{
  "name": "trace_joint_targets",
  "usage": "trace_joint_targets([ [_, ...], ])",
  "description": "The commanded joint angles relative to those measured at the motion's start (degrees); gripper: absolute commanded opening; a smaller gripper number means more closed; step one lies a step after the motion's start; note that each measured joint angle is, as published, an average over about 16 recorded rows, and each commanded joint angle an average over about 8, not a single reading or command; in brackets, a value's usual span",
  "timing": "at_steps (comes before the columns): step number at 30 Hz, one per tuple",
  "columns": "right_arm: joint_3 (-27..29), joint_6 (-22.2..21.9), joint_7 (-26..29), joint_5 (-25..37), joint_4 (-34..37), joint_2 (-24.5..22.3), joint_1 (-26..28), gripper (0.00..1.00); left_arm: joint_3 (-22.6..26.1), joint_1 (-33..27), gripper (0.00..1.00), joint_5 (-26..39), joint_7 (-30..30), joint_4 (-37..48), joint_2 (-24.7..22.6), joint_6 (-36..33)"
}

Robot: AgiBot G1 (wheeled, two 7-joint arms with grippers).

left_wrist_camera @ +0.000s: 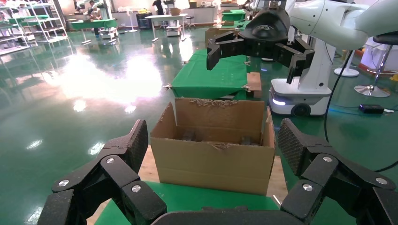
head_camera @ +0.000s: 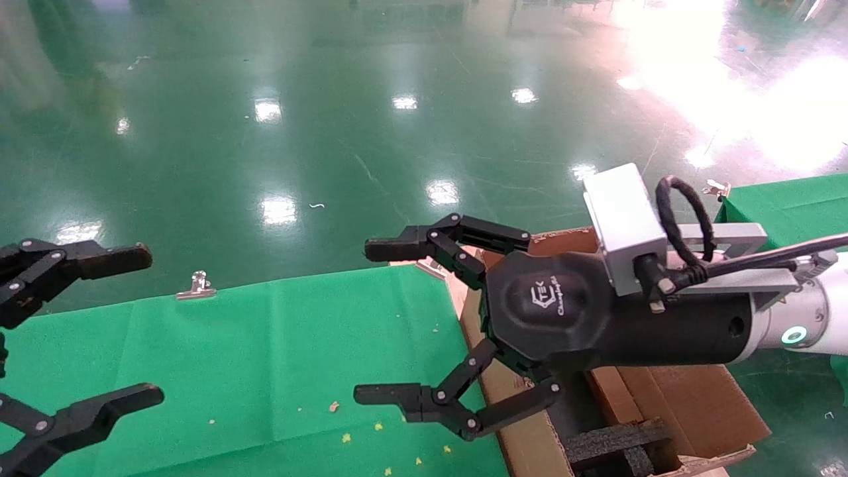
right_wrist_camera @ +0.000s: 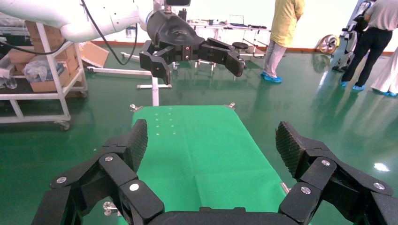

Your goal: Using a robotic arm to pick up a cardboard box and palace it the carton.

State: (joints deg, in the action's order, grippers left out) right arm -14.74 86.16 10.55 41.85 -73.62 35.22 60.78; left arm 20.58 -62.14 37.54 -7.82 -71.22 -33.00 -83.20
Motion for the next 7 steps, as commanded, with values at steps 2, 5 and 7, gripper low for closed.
trace_joint_targets([
  [2, 0.7, 0.3, -0.1, 0.0, 0.0, 0.1, -0.4, 1.00, 0.0, 0.0, 1.00, 0.0, 0.0, 0.0, 0.0, 0.0],
  [5, 0.3, 0.1, -0.1, 0.0, 0.0, 0.1, -0.2, 1.00, 0.0, 0.0, 1.00, 0.0, 0.0, 0.0, 0.0, 0.0],
  [7, 0.1, 0.1, -0.1, 0.0, 0.0, 0.0, -0.1, 1.00, 0.0, 0.0, 1.00, 0.0, 0.0, 0.0, 0.0, 0.0],
])
